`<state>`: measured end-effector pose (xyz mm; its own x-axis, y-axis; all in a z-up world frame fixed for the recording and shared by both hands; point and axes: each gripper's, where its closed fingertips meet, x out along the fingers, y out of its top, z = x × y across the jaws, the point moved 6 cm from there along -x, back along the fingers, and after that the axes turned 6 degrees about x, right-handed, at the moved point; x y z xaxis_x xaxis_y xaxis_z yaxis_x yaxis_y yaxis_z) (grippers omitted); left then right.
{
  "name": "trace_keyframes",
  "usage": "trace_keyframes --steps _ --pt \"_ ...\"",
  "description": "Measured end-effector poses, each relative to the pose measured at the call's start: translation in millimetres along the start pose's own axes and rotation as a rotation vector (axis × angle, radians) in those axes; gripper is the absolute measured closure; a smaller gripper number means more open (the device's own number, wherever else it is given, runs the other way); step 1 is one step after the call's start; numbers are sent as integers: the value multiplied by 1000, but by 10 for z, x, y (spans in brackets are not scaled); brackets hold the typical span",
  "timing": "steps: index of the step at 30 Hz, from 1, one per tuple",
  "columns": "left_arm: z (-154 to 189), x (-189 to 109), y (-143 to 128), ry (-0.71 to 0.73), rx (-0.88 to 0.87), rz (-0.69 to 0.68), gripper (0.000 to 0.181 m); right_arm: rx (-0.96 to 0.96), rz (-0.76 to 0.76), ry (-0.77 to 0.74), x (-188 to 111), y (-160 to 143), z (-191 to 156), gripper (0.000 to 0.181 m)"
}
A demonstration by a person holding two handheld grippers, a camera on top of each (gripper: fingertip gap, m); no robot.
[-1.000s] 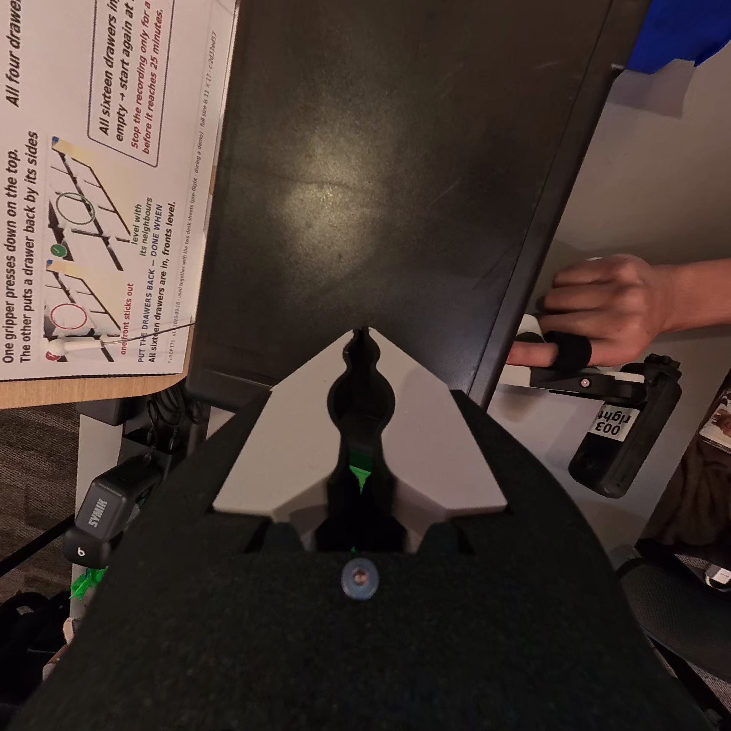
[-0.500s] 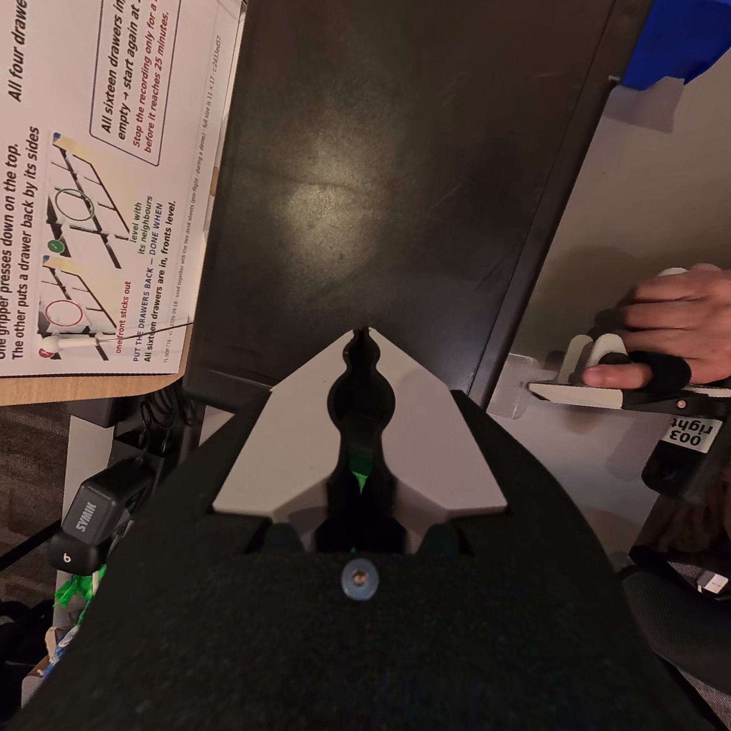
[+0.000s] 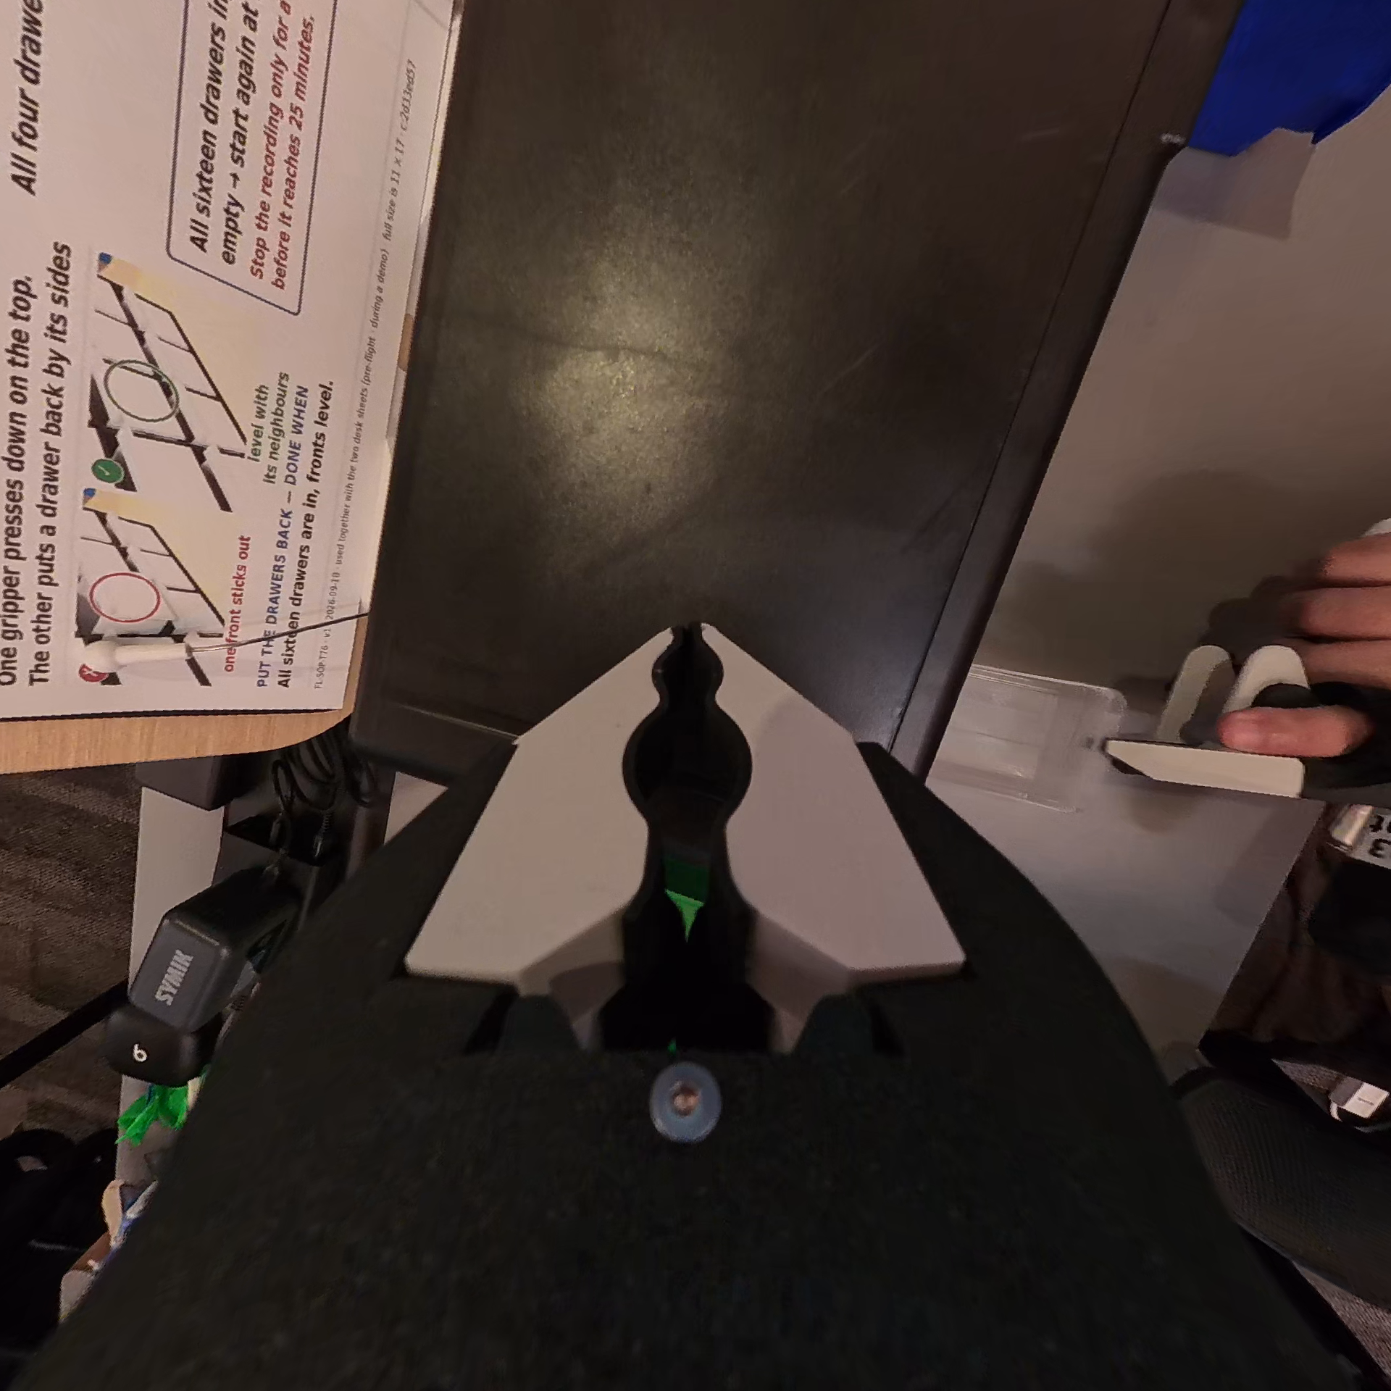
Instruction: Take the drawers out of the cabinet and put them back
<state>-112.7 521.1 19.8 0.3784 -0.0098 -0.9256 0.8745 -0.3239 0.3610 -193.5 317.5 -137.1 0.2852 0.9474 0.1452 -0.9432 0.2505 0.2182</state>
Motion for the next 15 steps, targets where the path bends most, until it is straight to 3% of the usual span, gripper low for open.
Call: trace_keyframes --steps 1,7,15 --pt "-1 0 -2 -1 -2 3 181 3 4 -8 -20 5 29 176" --pt "0 -1 -5 0 -7 8 181 28 19 -12 -189 -48 265 179" --pt "6 0 -2 10 -3 5 181 -56 49 20 -811 -427 475 181"
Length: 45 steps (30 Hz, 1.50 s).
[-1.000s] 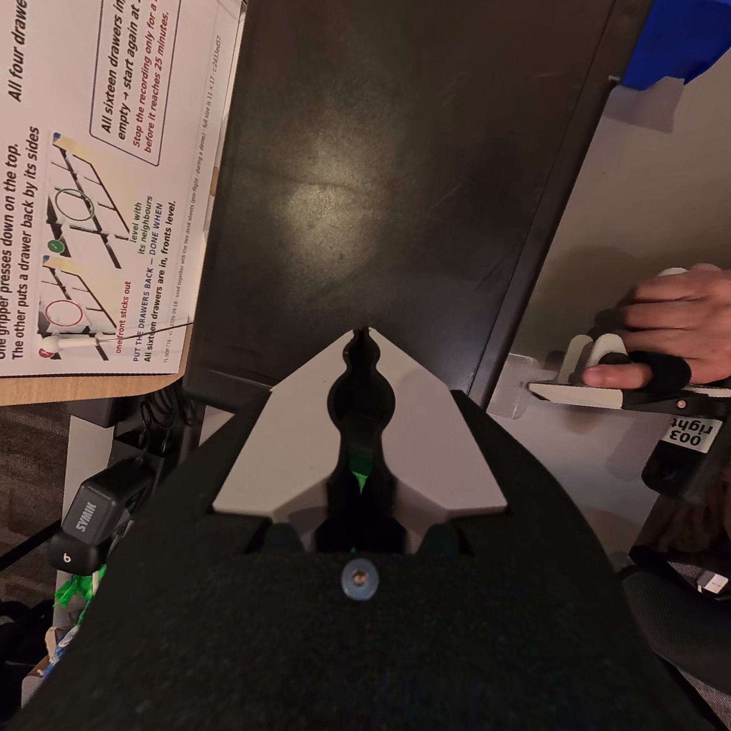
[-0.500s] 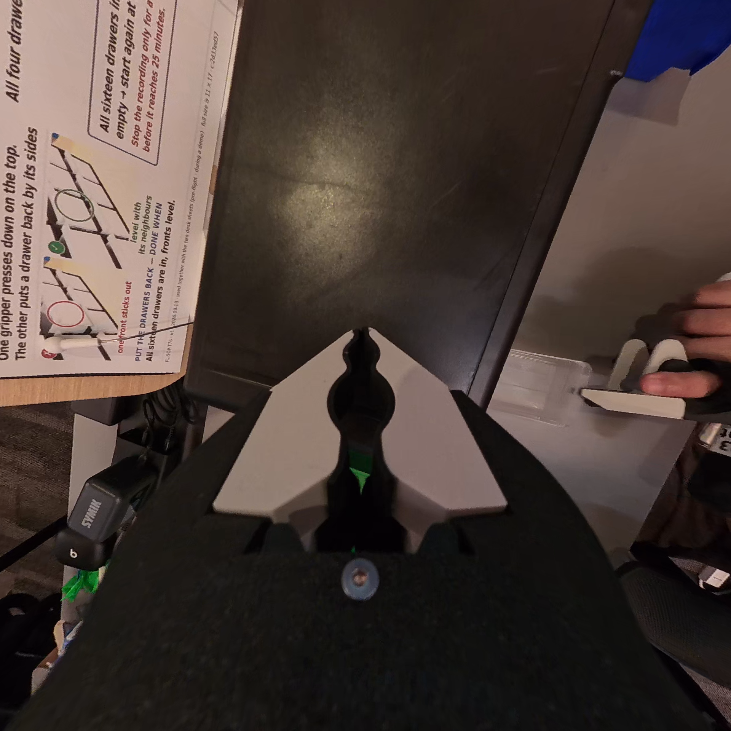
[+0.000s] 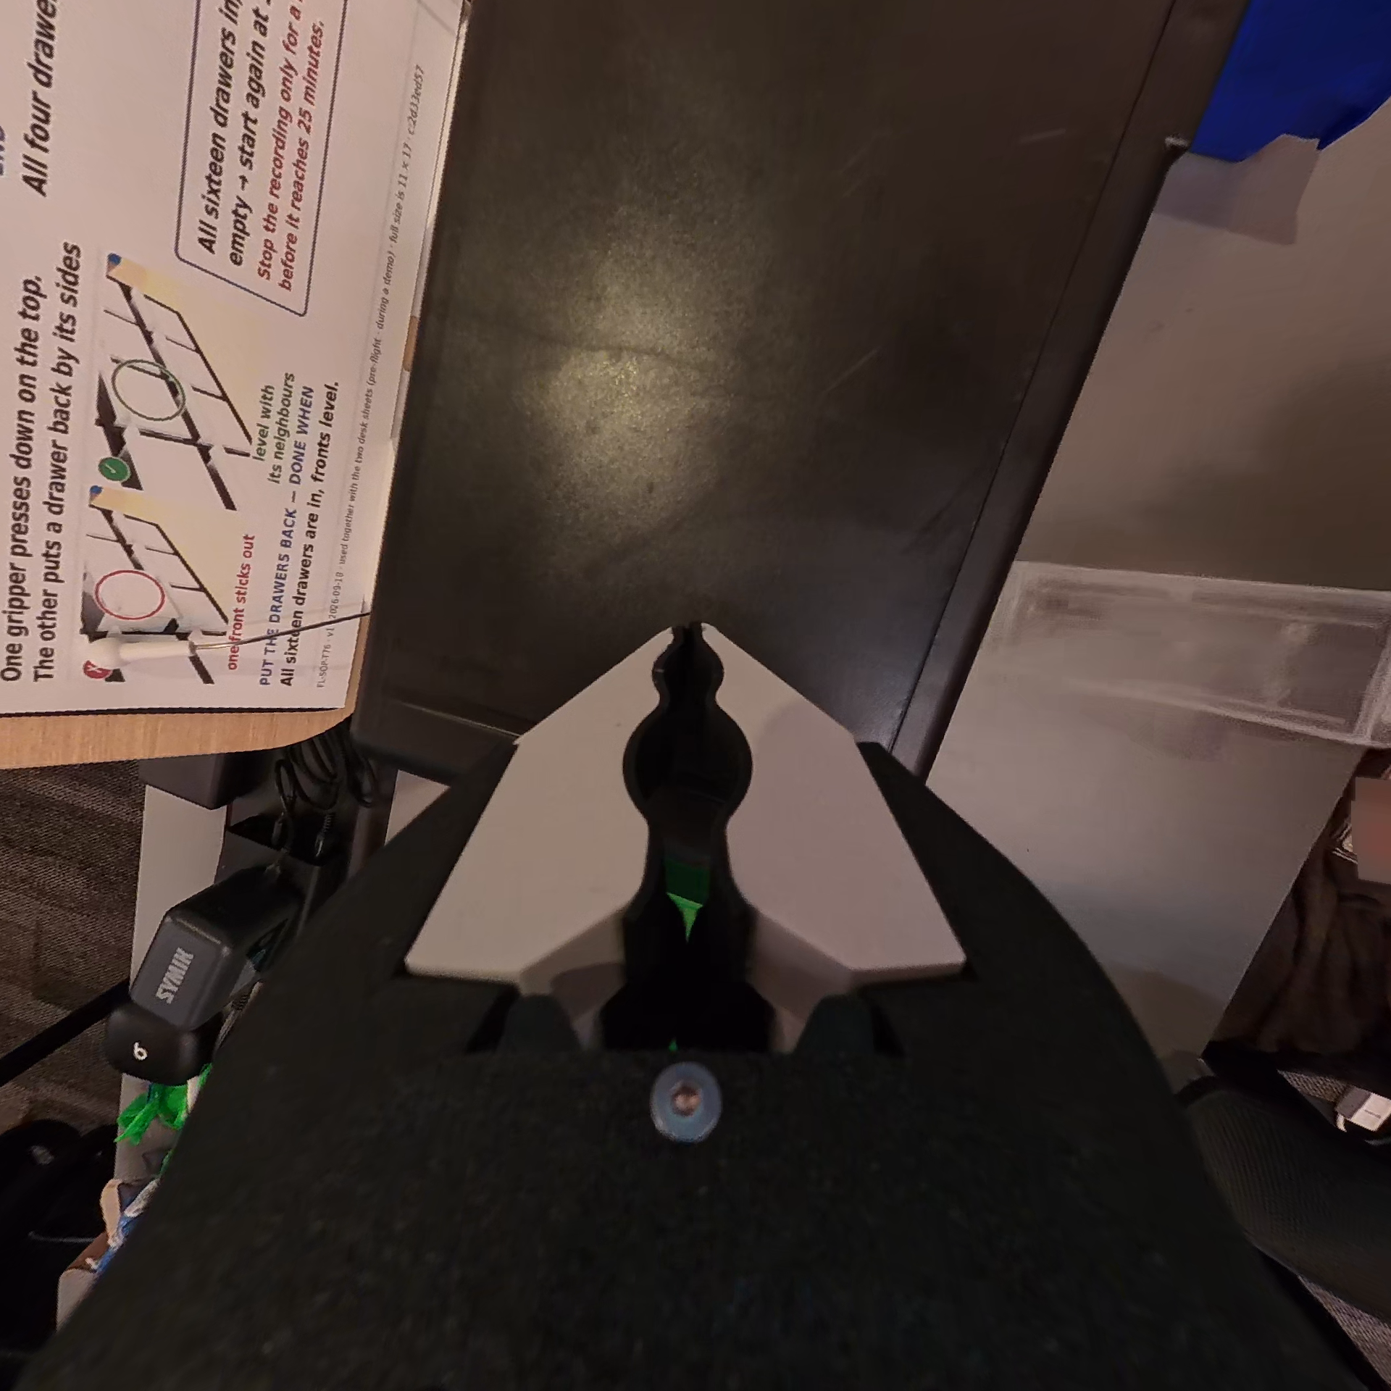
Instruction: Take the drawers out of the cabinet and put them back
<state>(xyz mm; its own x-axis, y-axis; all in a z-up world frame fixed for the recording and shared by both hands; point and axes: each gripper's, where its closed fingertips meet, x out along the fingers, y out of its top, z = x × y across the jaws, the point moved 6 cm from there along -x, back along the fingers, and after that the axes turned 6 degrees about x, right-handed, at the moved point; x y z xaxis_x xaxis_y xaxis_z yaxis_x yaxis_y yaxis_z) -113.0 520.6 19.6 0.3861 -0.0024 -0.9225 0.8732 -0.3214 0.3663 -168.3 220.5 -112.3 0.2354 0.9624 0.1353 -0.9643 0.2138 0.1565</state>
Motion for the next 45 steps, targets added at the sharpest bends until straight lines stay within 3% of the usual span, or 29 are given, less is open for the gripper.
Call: trace_keyframes --steps 6,8,13,16,20,22,25,27,30,32,34,37,39,41,45 --pt "1 1 1 2 -2 0 181 -90 98 186 -646 -288 -194 178" --pt "3 2 -1 5 -5 3 181 -122 68 216 -803 -402 -271 177" --pt "12 1 -5 19 -7 10 181 -149 76 482 -1216 -617 -588 171" --pt "11 2 -9 19 -13 17 181 -132 63 454 -1261 -708 -580 172" --pt "15 1 -15 22 -19 26 181 189 -41 609 -1307 -714 -497 170" --pt "15 0 -17 23 -21 30 181 486 -87 746 -1335 -604 -403 150" --pt "13 1 -16 20 -21 30 181 884 -190 991 -1277 -408 -264 119" --pt "12 1 -15 20 -21 26 181 1040 -369 996 -1056 -404 -184 100" --pt "14 1 -10 24 -20 20 181 1214 -623 856 -641 -492 -53 108" --pt "15 1 -10 26 -21 21 181 1294 -698 865 -435 -478 -82 107" --pt "14 1 -12 26 -25 25 181 1278 -805 889 -280 -479 -242 106" --pt "11 0 -18 21 -34 35 181 1178 -980 988 -239 -475 -547 93" --pt "8 0 -20 16 -36 39 181 1084 -1070 1012 -262 -525 -684 93" --pt "6 1 -17 14 -34 36 181 1076 -1067 1062 -264 -505 -701 117" --pt "10 1 -9 21 -21 25 181 957 -958 1045 -262 -578 -405 123"
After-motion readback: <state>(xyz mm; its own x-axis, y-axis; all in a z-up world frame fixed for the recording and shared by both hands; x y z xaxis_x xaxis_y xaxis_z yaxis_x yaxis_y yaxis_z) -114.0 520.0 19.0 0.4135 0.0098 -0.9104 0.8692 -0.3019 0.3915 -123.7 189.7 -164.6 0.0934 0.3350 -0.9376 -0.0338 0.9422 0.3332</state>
